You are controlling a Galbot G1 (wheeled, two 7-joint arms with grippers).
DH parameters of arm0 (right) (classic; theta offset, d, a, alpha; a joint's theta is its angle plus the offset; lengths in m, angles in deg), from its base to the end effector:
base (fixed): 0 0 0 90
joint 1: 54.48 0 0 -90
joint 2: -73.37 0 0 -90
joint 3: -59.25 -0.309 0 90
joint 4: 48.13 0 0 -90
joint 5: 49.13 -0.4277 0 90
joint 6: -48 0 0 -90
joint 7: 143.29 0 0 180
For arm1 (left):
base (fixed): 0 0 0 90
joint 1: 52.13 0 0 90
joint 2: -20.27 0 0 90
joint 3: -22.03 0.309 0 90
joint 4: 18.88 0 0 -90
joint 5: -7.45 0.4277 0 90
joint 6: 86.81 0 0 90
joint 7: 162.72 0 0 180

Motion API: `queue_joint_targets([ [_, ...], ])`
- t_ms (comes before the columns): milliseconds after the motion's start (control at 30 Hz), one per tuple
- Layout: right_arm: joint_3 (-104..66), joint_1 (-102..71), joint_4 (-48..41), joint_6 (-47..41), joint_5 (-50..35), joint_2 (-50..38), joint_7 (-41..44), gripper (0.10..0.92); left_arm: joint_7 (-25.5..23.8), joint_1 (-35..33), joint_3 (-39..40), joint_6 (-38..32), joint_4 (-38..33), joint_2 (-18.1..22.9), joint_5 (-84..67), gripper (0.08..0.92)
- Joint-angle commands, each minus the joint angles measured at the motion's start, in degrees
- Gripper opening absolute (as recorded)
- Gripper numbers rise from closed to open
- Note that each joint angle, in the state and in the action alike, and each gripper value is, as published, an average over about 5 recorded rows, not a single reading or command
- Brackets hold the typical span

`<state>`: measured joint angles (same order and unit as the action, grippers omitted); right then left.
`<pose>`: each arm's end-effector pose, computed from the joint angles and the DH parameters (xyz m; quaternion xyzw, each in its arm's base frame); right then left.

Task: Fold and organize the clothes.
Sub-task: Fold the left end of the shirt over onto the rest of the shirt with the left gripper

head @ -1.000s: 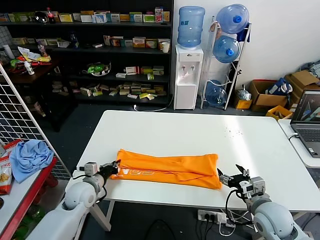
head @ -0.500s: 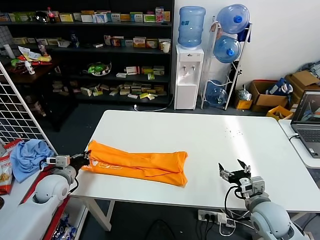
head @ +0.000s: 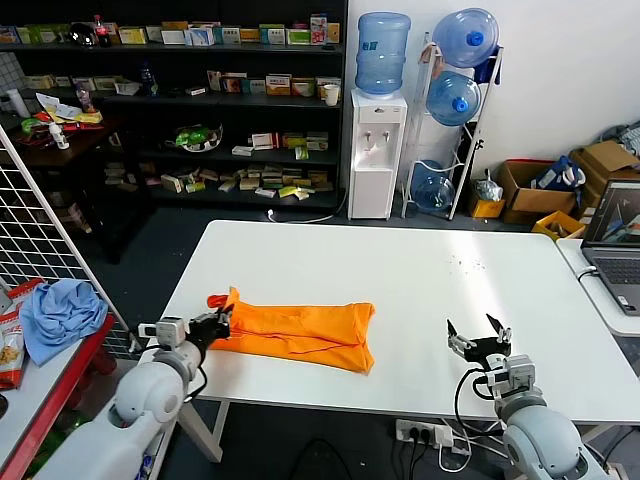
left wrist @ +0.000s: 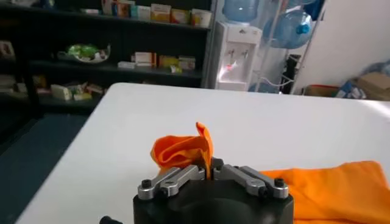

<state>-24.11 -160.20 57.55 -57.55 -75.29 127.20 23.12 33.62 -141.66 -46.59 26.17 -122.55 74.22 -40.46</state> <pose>0.3438 -0.0757 -0.2882 0.0037 -0.9802 0.0992 0.1716 0.3891 -0.0001 -0.2541 -0.0993 -0.9664 0.0438 0.2331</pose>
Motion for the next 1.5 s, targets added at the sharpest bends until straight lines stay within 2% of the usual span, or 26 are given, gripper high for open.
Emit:
queue_joint_targets([
  [33, -0.62, -0.19, -0.68, 1.06, 1.51, 1.37, -0.25, 0.823, 3.35, 3.69, 9.94, -0.51, -3.07, 9.18, -1.29, 0.125],
  [333, -0.70, -0.06, -1.15, 1.07, 2.32, 2.90, -0.23, 0.823, 2.88, 8.66, 15.85, -0.95, 1.13, 15.72, 0.60, 0.125],
  [567, -0.82, 0.02, -0.97, 0.98, 2.13, 2.64, -0.20, 0.823, 2.02, 9.54, 19.46, -1.44, 4.24, 19.95, 2.49, 0.125],
  [733, -0.70, 0.23, -0.71, 0.76, 1.94, 2.49, -0.24, 0.823, 0.02, 9.56, 21.59, -2.19, 7.56, 21.35, 4.06, 0.134],
  [833, -0.57, 0.43, -0.58, 0.70, 1.90, 2.59, -0.29, 0.823, -0.80, 9.26, 22.62, -5.41, 8.73, 21.67, 3.88, 0.191],
  [1200, -0.09, 0.26, 0.39, 0.36, 1.98, 2.63, -0.41, 0.823, -1.49, 8.33, 22.29, -17.52, 9.25, 22.16, 4.20, 0.511],
  [1333, -0.26, -0.18, 0.57, 0.41, 2.05, 2.30, -0.26, 0.823, -1.54, 7.41, 20.04, -17.45, 7.29, 19.28, 5.77, 0.623],
  [1500, -0.25, -0.45, 0.10, 0.60, 2.20, 1.85, 0.54, 0.823, -3.05, 5.07, 14.21, -15.87, 4.95, 12.04, 8.21, 0.766],
])
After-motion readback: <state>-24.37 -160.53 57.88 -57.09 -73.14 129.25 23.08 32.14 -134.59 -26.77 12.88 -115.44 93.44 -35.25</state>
